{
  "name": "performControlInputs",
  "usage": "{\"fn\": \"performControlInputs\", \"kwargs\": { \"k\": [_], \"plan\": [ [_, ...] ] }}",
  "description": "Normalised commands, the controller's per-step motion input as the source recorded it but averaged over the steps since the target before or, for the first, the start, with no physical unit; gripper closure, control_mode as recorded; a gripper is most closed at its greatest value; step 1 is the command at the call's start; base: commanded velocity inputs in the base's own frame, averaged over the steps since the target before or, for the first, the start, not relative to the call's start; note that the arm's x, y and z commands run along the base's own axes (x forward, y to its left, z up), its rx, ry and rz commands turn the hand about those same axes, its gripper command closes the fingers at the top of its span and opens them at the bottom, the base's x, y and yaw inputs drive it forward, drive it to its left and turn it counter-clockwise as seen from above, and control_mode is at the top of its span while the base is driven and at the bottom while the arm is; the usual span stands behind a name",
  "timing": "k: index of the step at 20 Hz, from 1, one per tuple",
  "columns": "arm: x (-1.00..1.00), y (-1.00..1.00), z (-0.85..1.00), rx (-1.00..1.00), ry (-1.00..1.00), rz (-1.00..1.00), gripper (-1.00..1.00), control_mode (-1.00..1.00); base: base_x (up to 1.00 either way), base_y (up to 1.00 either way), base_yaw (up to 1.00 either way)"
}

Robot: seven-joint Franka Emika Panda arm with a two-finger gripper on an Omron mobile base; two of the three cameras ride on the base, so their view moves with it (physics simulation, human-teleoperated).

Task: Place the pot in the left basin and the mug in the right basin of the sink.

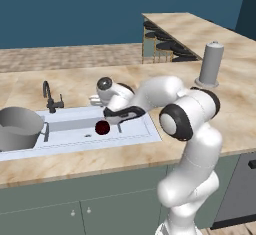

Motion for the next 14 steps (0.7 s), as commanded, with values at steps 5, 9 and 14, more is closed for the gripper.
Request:
{"fn": "performControlInputs", "kwargs": {
  "k": [5,9,14],
  "plan": [
    [-0.02,-0.19,0.46,-0.07,0.0,0.0,-1.0,-1.0,0.0,0.0,0.0],
    [-0.07,-0.14,0.25,-0.14,0.0,0.0,-1.0,-1.0,0.0,0.0,0.0],
    [-0.13,-0.16,0.12,-0.17,0.0,0.0,-1.0,-1.0,0.0,0.0,0.0]
  ]
}}
